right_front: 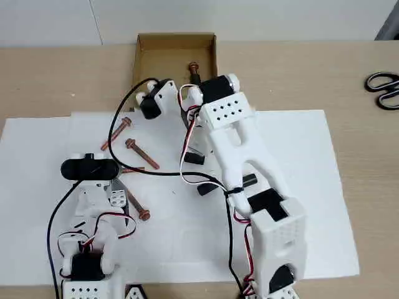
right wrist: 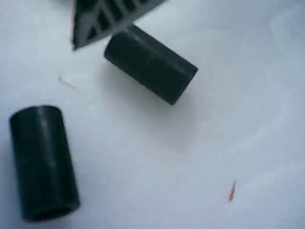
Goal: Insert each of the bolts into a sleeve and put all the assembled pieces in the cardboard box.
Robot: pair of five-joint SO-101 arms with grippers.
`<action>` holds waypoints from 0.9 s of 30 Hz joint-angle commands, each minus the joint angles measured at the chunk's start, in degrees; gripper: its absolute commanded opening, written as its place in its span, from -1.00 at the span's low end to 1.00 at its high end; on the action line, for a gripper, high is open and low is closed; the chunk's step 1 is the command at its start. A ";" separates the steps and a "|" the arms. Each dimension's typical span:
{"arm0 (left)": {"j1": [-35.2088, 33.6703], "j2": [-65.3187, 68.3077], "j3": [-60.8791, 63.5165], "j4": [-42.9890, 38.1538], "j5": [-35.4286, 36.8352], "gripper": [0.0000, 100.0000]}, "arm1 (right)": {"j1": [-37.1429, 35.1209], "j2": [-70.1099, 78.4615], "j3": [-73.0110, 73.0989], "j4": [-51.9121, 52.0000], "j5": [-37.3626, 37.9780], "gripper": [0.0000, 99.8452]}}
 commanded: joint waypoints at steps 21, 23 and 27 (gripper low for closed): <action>-0.53 -0.53 -0.40 0.00 -0.18 -0.99 | -1.27 7.60 -0.26 -2.24 9.67 -0.59; -0.53 -0.53 -0.40 0.00 -0.18 -0.99 | -1.27 8.04 -0.35 -2.77 9.76 -0.59; -0.53 -0.53 -0.40 0.00 -0.18 -0.99 | -1.27 8.84 -0.35 -3.65 9.76 -0.59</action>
